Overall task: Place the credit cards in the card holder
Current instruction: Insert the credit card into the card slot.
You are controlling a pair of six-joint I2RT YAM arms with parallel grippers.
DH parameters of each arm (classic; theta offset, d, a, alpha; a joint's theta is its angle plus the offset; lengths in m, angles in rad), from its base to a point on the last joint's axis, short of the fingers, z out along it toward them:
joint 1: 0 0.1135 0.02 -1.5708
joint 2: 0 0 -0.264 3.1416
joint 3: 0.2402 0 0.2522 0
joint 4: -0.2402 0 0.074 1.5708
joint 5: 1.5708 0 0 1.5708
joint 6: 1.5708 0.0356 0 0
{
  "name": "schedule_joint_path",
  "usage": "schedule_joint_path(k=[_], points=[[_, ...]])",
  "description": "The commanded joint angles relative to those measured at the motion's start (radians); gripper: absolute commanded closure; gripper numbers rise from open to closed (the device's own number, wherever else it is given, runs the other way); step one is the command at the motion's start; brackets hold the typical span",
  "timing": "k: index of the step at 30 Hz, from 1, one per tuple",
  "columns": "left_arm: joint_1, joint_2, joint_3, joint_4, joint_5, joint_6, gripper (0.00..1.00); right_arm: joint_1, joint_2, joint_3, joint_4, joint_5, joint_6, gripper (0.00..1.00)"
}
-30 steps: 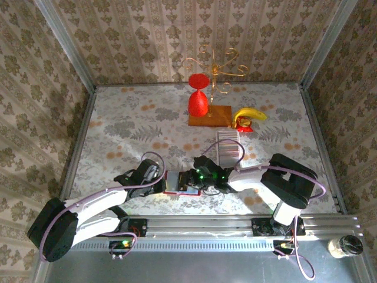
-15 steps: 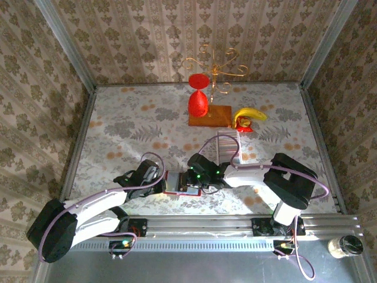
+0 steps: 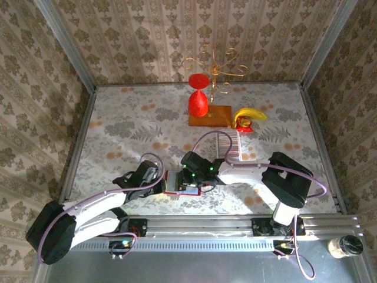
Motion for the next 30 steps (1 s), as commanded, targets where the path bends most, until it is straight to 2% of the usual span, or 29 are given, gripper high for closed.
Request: schedule_joint_path(k=[1, 5, 14, 23, 30], points=[[-0.017, -0.004, -0.032, -0.040, 0.031, -0.020, 0.85, 0.004, -0.034, 0.002, -0.098, 0.062, -0.021, 0.62], [-0.018, -0.002, -0.029, -0.037, 0.033, -0.020, 0.85, 0.006, -0.012, 0.001, -0.095, 0.045, -0.017, 0.64], [-0.022, 0.000, -0.037, -0.028, 0.039, -0.025, 0.87, 0.023, 0.043, 0.050, -0.085, 0.025, -0.017, 0.79], [-0.026, -0.011, -0.041, -0.027, 0.042, -0.033, 0.87, 0.030, 0.064, 0.113, -0.134, 0.034, -0.039, 0.81], [-0.032, -0.005, -0.049, -0.009, 0.045, -0.044, 0.88, 0.036, 0.099, 0.156, -0.105, 0.010, -0.040, 0.83]])
